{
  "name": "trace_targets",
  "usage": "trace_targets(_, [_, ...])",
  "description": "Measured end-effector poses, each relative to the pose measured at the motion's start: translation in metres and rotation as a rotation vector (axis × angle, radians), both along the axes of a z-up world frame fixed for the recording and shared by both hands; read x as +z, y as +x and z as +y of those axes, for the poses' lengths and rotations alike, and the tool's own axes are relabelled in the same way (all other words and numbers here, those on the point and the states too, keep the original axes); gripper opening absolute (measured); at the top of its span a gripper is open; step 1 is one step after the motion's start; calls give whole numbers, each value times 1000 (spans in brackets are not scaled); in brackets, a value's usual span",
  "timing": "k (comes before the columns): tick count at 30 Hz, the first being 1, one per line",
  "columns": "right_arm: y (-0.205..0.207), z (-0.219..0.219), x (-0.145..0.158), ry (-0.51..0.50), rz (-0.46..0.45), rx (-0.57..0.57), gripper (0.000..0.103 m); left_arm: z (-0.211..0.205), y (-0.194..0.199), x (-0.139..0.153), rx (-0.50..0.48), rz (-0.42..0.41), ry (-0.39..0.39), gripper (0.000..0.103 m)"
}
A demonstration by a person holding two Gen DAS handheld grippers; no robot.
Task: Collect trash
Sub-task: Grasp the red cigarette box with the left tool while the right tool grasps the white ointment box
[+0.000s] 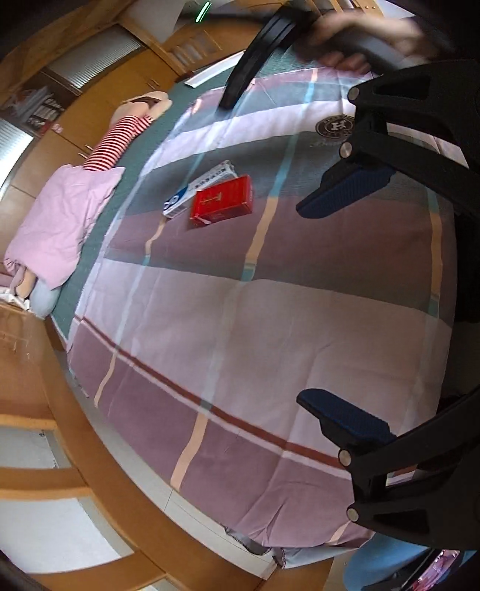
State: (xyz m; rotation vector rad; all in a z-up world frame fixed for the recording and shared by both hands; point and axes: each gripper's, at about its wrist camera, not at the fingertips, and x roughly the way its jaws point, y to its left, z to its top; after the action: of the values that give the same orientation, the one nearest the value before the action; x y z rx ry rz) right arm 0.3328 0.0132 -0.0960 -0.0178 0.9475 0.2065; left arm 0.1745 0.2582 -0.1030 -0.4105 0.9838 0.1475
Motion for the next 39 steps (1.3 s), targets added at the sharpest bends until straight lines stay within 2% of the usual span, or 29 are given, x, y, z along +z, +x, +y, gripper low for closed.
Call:
trace_targets(2, [36,13,-30,55,81,-60,69,5,1,-2,13,0,-13,95])
trace_targets(4, [55,16,-48,76,122,-123,69,12,2,-4,33,14,-44,95])
trace_targets(7, [85,23,-70,205,182,-166,69,21,3,-6,60,26,-94,95])
trace_targets(10, [103,42,-84,161,216,-148,72,24,3,-6,67,28,-86,96])
trace_targets(12, [105,57,-91,64,213,-126,72,26,4,-9,77,35,-95,96])
trace_targets(13, [102,63,-91,20,196,-119,64,28,4,-10,83,37,-107,96])
trace_targets(14, [94,68,-90,-6,179,-109,52,30,3,-10,91,37,-115,96])
trace_targets(15, [86,71,-88,-13,173,-101,49,34,3,-10,111,31,-119,96])
trace_targets(18, [58,71,-85,36,231,-43,48,40,0,-6,156,11,-123,96])
trace_targets(23, [-7,62,-76,234,361,63,47,40,1,-10,157,24,-107,96])
trace_targets(25, [-19,45,-68,288,361,29,47,33,6,-16,127,46,-87,96])
trace_targets(29, [-35,-3,-40,305,302,-61,47,-4,29,-33,3,91,-56,97])
trace_targets(33, [-67,-33,-9,267,253,-52,47,-51,62,-51,-126,115,-72,98])
trace_targets(35, [-90,-47,7,236,200,-36,47,-76,74,-59,-180,114,-30,99])
trace_targets(39, [-154,-83,35,187,82,-24,47,-103,87,-82,-199,159,68,99])
